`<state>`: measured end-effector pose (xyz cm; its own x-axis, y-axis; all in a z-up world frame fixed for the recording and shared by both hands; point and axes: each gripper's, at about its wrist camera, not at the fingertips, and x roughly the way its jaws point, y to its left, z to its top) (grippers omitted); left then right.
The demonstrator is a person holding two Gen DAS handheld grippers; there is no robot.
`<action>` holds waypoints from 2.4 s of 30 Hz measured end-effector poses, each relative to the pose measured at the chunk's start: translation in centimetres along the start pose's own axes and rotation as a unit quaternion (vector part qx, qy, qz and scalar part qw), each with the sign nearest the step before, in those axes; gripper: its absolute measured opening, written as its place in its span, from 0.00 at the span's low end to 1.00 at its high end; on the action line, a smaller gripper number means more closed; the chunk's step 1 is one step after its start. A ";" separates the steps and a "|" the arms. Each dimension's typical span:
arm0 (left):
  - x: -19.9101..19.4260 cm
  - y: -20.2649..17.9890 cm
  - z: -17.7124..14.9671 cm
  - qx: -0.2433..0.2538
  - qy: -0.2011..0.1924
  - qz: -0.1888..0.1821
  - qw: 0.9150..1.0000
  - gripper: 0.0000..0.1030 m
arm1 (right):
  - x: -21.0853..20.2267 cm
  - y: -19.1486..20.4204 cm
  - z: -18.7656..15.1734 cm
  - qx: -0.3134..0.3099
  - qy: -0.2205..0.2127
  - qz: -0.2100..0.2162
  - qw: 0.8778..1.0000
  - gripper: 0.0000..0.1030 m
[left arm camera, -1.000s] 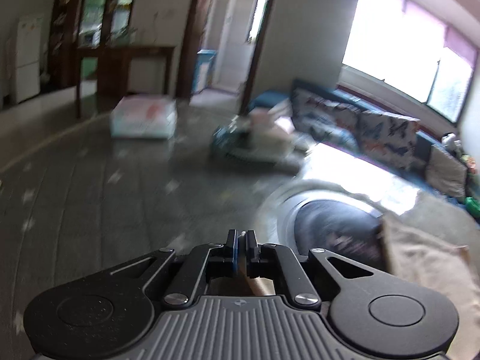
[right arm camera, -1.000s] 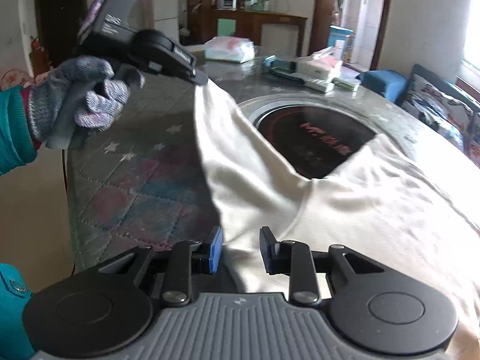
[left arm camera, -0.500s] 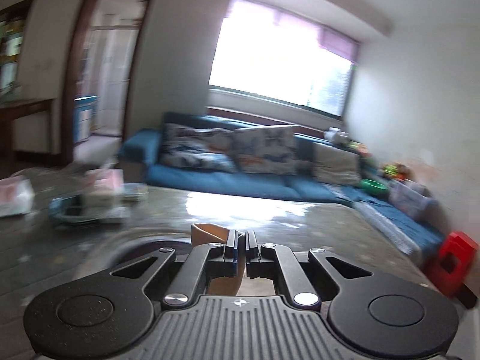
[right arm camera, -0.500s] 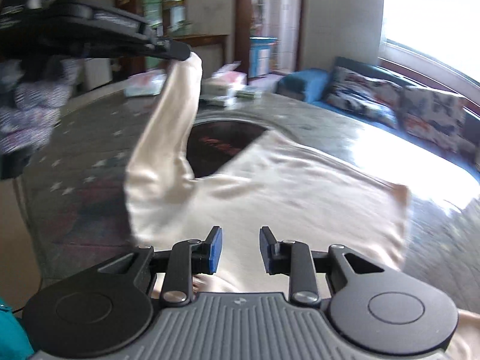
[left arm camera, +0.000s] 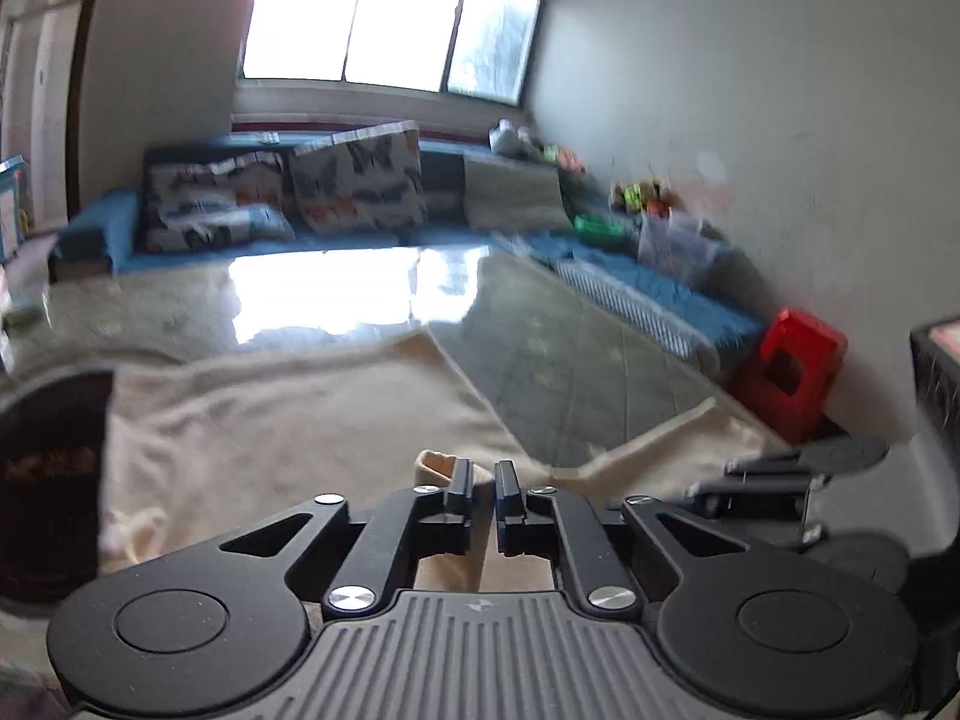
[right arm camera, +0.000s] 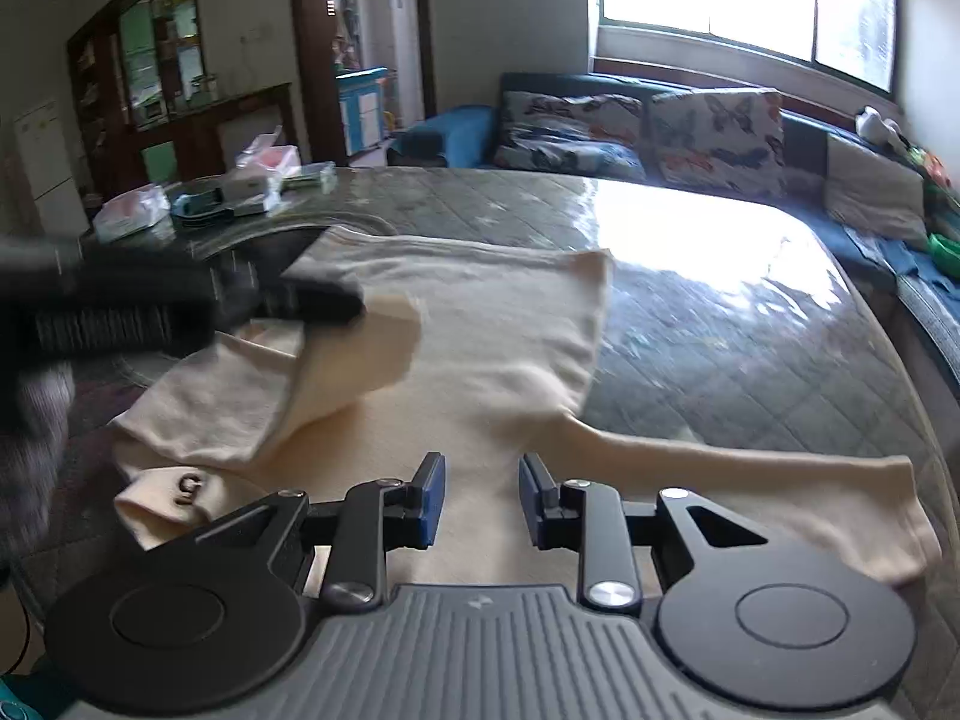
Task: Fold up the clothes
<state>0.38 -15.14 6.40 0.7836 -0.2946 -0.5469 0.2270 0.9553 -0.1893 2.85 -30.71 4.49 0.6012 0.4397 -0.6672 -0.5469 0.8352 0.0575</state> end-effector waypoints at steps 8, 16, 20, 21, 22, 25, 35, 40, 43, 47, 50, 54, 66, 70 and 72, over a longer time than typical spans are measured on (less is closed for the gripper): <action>-4.8 3.4 -1.9 0.021 -0.006 0.023 1.000 0.29 | -0.4 -0.8 0.7 0.034 -0.009 0.010 0.999 0.26; -9.5 9.5 -5.7 0.039 0.028 0.099 0.994 0.29 | 3.0 0.6 1.2 0.037 0.014 0.030 0.999 0.26; -10.1 10.3 -7.4 0.046 0.044 0.109 0.992 0.29 | 4.4 0.9 1.2 0.045 0.029 0.028 0.998 0.25; -10.0 10.2 -7.6 0.049 0.045 0.110 0.992 0.29 | 4.6 1.0 1.2 0.045 0.031 0.028 0.998 0.24; -9.9 10.2 -7.8 0.053 0.044 0.109 0.992 0.29 | 4.8 1.1 1.2 0.045 0.034 0.027 0.998 0.24; -9.4 9.5 -8.0 0.070 0.040 0.102 0.992 0.29 | 5.1 1.6 1.0 0.036 0.038 0.017 0.998 0.22; -9.2 9.2 -8.6 0.092 0.033 0.105 0.990 0.04 | 4.6 2.5 1.4 0.029 0.037 -0.002 0.999 0.04; -10.0 9.5 -8.4 0.095 0.027 0.101 0.990 0.04 | 2.8 2.9 1.9 0.033 0.023 -0.005 0.999 0.04; -9.7 9.6 -8.4 0.098 0.038 0.095 0.990 0.04 | 3.4 3.1 1.5 0.024 0.039 -0.012 0.999 0.05; -10.3 9.9 -7.7 0.096 0.038 0.085 0.991 0.07 | 3.6 3.5 1.1 0.002 0.035 -0.030 0.999 0.08; -10.7 9.9 -6.4 0.105 0.029 0.094 0.990 0.07 | 2.5 4.1 1.9 -0.018 0.006 -0.032 0.999 0.09; -9.1 9.7 -4.4 0.091 0.029 0.092 0.991 0.08 | 3.1 4.8 2.5 -0.036 -0.002 -0.011 0.999 0.09; -1.0 9.1 -3.4 0.080 0.072 0.103 0.989 0.08 | 3.2 4.6 -0.4 -0.044 0.017 0.006 0.999 0.10; -1.2 8.8 -3.3 0.083 0.072 0.103 0.989 0.11 | 1.4 2.7 -1.3 -0.006 0.005 -0.006 1.000 0.10; -1.3 8.3 -3.2 0.086 0.070 0.100 0.989 0.14 | 0.2 1.1 -1.8 0.024 -0.003 -0.023 0.999 0.11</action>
<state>-0.60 -6.88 2.96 0.7381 -0.0888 -0.6688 0.1805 0.9811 0.0690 1.34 -30.34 3.06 0.6290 0.4031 -0.6648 -0.4910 0.8690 0.0624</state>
